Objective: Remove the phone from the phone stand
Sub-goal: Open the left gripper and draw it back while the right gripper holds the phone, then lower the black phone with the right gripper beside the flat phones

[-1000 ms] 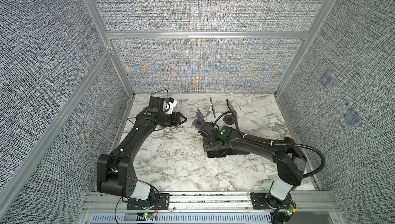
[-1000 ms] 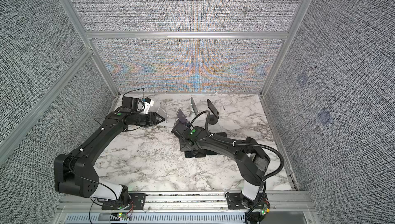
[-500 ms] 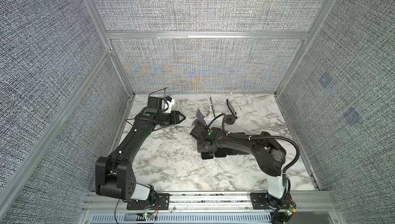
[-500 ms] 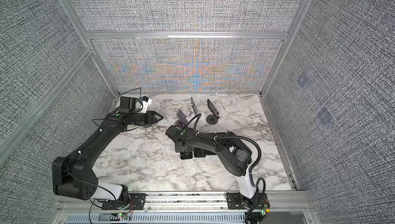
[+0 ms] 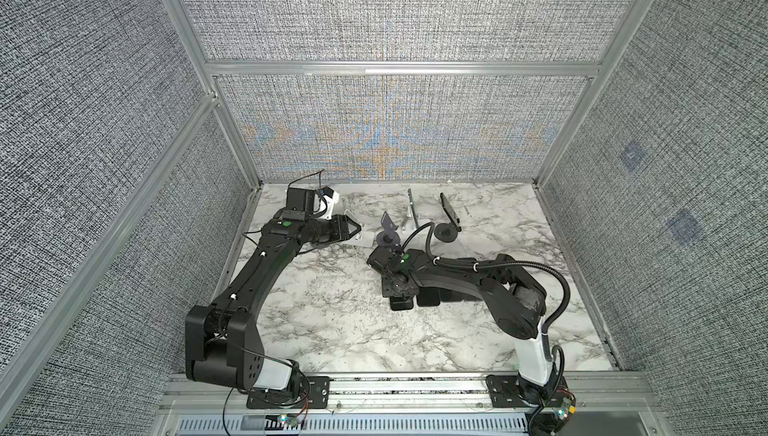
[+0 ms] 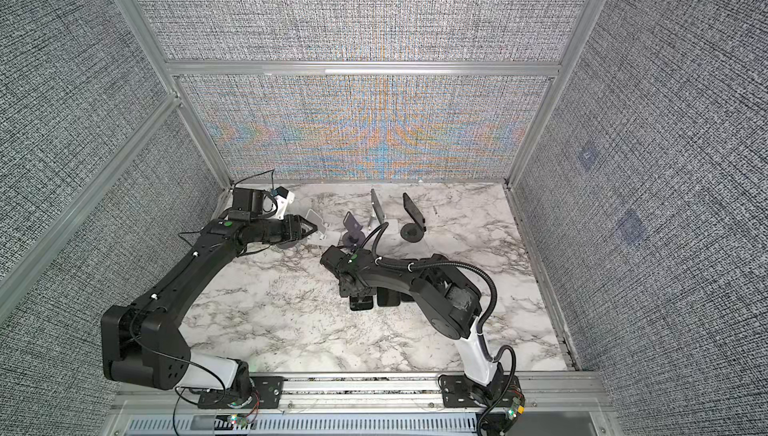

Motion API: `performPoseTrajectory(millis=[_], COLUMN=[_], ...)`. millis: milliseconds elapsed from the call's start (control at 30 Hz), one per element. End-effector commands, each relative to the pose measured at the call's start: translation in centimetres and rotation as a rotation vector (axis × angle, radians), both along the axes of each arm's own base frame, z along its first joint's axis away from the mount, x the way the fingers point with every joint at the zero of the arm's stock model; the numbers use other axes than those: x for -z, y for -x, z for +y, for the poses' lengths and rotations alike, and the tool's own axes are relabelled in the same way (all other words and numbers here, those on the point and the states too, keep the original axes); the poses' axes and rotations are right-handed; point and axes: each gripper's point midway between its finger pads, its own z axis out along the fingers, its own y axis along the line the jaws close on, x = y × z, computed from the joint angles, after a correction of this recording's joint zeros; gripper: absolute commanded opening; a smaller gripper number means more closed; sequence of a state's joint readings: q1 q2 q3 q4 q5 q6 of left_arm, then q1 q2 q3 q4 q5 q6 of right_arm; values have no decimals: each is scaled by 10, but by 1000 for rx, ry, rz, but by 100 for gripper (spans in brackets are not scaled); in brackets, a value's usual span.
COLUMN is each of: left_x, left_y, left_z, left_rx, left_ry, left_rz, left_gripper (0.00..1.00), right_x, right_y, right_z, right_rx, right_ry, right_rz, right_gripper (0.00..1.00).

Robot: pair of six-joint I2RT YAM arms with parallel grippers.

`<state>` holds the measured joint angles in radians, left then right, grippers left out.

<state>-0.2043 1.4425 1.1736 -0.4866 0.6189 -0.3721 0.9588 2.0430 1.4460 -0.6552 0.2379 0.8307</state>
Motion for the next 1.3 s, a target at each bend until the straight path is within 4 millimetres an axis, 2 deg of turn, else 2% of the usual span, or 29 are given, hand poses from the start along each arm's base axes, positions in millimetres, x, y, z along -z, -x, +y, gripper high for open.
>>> performPoseTrajectory(millis=[0,133,300,700,800,967,1100,1267], left_x=[-5,-6,-7,-8,-8,-9,-11,-14], left_y=[-1,-1,0,0,1,0,1,-1], left_z=[-3,-4,-4,-4,-5,-4,-2,2], left_rx=[13,17,20,22,24,20,16,3], left_ry=[20,25,29,30,30,26,24,22], left_rz=[-20,-20,-22,-23,-26,-29,-37,-49], left_gripper=[54,54,54,54,54,54,54,54], right_x=[2,5,5,2,-5,-31,-42,-44], right_y=[-3,-3,-3,-2,-2,-1,3,12], right_z=[-4,-4,-4,-4,-2,2,10,40], right_rx=[3,8,6,3,-5,-34,-65,-115], right_ry=[23,21,23,18,13,11,-11,-80], right_rz=[-20,-17,-17,-16,-25,-74,-77,-77], right_gripper=[46,56,63,70,70,70,65,41])
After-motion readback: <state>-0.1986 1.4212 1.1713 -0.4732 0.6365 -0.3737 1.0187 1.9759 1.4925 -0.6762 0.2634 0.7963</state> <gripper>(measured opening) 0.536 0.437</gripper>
